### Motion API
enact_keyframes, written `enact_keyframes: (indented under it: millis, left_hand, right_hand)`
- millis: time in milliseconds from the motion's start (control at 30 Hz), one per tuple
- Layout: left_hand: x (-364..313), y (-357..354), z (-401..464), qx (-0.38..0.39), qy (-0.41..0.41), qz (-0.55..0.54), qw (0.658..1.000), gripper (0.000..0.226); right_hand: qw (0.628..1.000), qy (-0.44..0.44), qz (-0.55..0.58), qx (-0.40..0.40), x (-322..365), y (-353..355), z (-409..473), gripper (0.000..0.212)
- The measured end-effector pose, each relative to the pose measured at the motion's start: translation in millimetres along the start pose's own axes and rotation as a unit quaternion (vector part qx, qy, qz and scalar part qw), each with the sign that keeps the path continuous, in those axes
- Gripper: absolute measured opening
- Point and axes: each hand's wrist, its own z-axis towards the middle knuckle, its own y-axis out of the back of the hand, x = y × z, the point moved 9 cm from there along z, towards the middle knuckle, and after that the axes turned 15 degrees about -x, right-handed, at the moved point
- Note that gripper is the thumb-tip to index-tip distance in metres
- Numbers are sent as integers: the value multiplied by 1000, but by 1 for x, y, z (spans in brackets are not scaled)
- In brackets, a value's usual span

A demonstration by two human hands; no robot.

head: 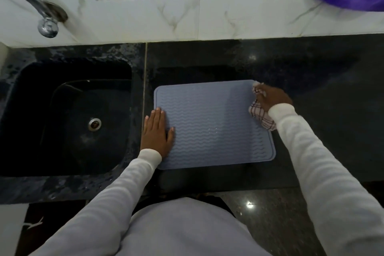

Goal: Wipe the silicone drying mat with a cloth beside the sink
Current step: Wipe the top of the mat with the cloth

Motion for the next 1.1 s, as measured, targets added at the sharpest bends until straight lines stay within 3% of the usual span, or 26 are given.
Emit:
enact_keyframes:
  millis: [300, 433, 600, 800, 967, 1100]
  left_hand:
    - [-15, 7, 14, -19, 2, -11, 1000, 71]
    - [-69, -1, 37, 4, -100, -57, 993, 72]
    - [-160, -39, 81, 70, -255, -78, 961, 66]
    - [-240, -75, 114, 100, -303, -40, 947, 64]
    - [-247, -102, 119, 110, -317, -24, 942, 68]
    - [-245, -107, 117, 82, -321, -9, 943, 69]
  right_hand:
    - [999, -36, -1, -37, 27, -34, 32, 40]
    - [999, -22, 7, -40, 27, -28, 37, 31]
    - [999, -31, -43, 7, 19, -26, 42, 34]
    - [999, -41, -20, 14, 1, -28, 34, 46]
    - [998, -37, -37, 26, 11, -24, 33, 62]
    - [993, -50, -94, 44, 5, -21, 34, 45]
